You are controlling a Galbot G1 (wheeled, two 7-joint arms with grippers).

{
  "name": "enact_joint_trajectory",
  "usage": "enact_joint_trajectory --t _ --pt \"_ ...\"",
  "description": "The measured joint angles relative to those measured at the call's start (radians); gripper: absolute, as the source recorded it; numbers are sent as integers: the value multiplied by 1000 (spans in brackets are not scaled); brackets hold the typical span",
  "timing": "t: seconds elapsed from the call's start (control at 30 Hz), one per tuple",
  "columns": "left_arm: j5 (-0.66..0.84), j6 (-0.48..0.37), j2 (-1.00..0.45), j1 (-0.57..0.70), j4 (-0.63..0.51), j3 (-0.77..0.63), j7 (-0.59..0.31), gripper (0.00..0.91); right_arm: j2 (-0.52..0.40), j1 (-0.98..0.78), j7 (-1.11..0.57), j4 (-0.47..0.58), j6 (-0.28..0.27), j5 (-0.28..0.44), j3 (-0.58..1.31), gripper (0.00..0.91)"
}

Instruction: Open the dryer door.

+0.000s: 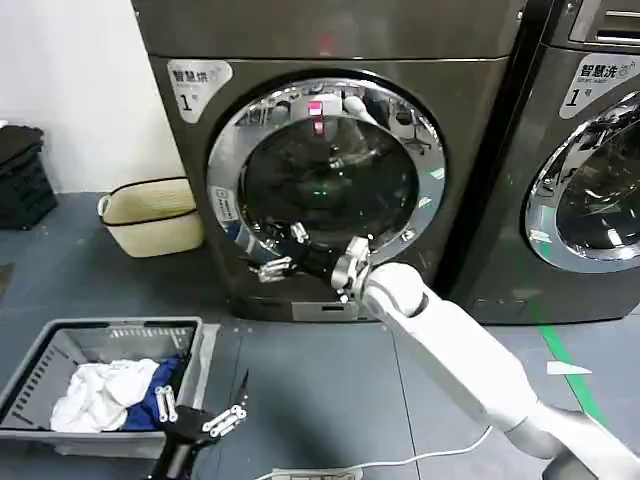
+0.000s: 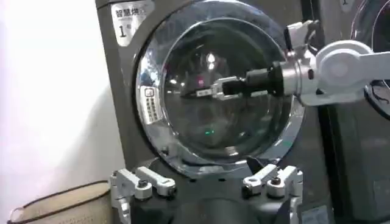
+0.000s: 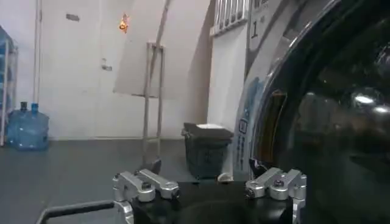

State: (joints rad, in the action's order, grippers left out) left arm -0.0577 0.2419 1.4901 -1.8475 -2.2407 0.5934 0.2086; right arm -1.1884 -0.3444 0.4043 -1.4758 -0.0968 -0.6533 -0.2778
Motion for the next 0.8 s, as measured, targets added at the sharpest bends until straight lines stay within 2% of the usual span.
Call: enact_joint_trajectory --t 0.8 --pt "-1 7 5 -2 -2 -1 0 907 -112 81 -38 162 4 17 -29 907"
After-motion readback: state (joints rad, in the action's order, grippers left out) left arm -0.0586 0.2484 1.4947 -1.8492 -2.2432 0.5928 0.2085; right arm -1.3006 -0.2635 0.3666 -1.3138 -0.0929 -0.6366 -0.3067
